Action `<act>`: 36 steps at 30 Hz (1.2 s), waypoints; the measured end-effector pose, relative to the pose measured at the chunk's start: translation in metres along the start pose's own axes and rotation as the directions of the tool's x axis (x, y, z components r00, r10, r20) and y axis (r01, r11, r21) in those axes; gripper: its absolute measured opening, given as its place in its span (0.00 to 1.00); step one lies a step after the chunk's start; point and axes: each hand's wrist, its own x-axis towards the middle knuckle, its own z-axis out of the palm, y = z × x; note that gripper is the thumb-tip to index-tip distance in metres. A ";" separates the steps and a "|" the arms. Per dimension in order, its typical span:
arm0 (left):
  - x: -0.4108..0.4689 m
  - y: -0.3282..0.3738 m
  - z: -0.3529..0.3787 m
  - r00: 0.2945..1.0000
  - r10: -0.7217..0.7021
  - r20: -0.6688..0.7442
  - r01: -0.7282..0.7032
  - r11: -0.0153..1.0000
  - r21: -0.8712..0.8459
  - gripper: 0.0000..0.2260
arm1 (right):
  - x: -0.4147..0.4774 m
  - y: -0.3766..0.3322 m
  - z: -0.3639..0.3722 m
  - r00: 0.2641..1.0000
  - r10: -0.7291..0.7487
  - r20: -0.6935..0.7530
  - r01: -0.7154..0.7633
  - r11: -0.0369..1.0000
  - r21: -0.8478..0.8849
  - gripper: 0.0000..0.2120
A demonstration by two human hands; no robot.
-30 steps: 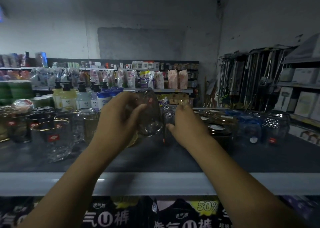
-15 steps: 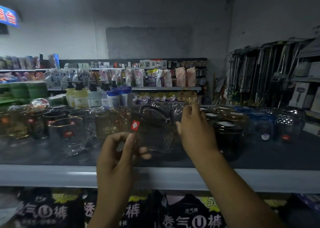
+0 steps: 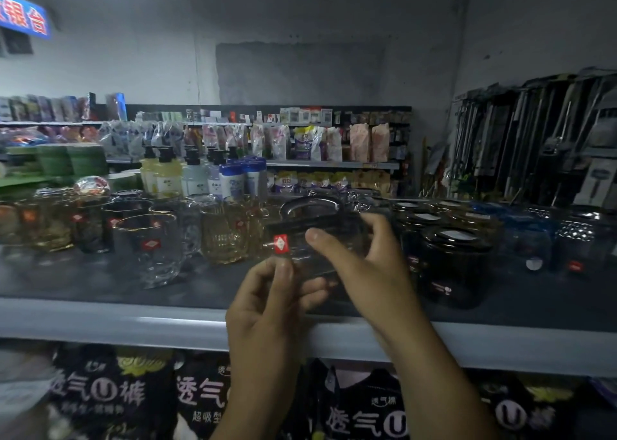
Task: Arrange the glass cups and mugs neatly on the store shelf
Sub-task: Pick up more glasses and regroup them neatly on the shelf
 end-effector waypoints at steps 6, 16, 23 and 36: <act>0.006 0.007 -0.017 0.990 -0.084 0.116 0.031 0.914 0.405 0.05 | 0.027 -0.014 -0.018 0.980 -0.200 0.009 0.188 0.907 -0.377 0.36; 0.000 -0.007 -0.024 0.993 -0.016 0.115 -0.045 0.862 0.504 0.06 | 0.071 -0.026 -0.007 0.966 -0.122 0.227 0.258 0.463 -0.848 0.43; 0.002 0.000 -0.023 0.984 0.127 0.124 -0.172 0.858 0.485 0.08 | 0.081 -0.015 -0.001 0.963 -0.090 0.253 0.267 0.432 -0.861 0.40; 0.093 0.030 -0.004 0.747 0.139 0.650 -0.657 0.005 0.754 0.21 | 0.081 -0.045 -0.060 0.922 -0.211 0.325 0.379 0.314 -0.870 0.30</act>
